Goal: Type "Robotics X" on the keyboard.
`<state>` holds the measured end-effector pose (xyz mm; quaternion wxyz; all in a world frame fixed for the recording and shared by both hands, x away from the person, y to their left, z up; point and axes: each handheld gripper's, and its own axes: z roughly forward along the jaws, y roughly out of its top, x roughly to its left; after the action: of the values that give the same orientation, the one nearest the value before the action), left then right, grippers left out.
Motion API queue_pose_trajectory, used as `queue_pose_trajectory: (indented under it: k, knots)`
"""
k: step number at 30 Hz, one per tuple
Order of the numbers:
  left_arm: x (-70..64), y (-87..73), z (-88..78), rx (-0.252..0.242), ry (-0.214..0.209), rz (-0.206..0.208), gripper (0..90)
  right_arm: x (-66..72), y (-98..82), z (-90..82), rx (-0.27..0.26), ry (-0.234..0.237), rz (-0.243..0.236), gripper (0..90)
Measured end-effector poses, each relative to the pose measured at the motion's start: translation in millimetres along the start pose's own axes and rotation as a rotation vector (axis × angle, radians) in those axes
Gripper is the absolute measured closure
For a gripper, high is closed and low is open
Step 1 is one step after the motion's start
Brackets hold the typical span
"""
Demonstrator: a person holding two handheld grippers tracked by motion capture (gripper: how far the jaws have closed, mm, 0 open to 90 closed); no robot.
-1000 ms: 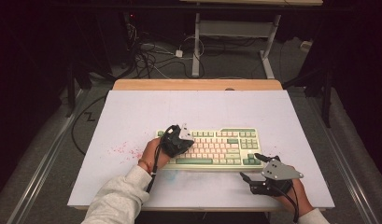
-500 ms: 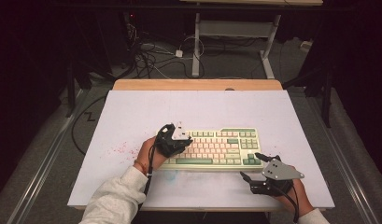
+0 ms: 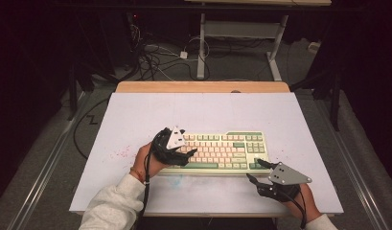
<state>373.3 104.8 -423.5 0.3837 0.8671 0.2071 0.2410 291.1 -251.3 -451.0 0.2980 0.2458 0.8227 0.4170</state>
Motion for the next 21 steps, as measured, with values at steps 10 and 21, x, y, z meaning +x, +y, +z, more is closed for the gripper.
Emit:
queue_pose_trajectory:
  k: [10, 21]
  knots:
    - [-3.5, -17.8, -22.6, -0.066, 0.068, 0.017, 20.1, -5.2, 3.9, -0.8, 0.015, 0.024, 0.030, 81.6]
    - [-12.0, -41.4, -41.7, -0.061, 0.112, 0.028, 19.3, -7.3, 11.9, 4.9, 0.041, 0.052, 0.034, 90.0]
